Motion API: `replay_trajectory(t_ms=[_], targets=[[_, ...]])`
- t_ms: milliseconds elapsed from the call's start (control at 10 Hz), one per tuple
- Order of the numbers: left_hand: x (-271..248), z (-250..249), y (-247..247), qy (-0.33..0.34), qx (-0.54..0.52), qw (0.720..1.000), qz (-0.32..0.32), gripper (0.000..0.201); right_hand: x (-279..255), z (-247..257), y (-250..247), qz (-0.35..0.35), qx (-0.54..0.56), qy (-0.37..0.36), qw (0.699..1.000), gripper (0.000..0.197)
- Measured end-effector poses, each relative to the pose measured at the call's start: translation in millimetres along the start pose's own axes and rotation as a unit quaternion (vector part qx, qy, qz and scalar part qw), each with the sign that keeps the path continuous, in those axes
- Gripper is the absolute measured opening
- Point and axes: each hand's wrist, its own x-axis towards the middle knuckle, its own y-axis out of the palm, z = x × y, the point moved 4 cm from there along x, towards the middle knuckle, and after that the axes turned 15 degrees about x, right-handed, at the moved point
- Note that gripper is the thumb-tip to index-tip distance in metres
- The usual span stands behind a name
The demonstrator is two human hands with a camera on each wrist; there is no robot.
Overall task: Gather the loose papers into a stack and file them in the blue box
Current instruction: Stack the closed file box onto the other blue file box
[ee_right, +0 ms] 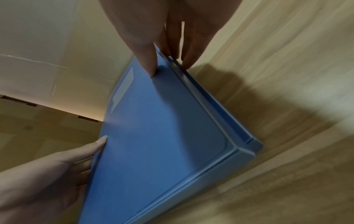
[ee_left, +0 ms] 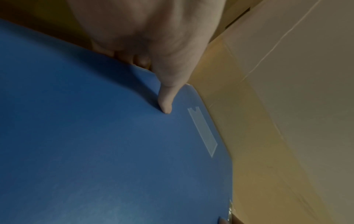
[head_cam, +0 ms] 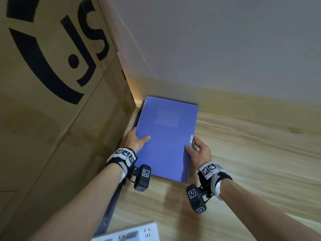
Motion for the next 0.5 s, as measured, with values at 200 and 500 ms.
replay_trajectory(t_ms=[200,500], targets=[[-13,-11,-2,-0.008,-0.009,1.0,-0.009,0.095,1,1,5,-0.002,-0.011,0.007,1.0,0.045],[-27,-27,-10,0.005,0.051,0.998,-0.048,0.091,0,12,-8,-0.026,-0.004,0.057,0.998,0.049]])
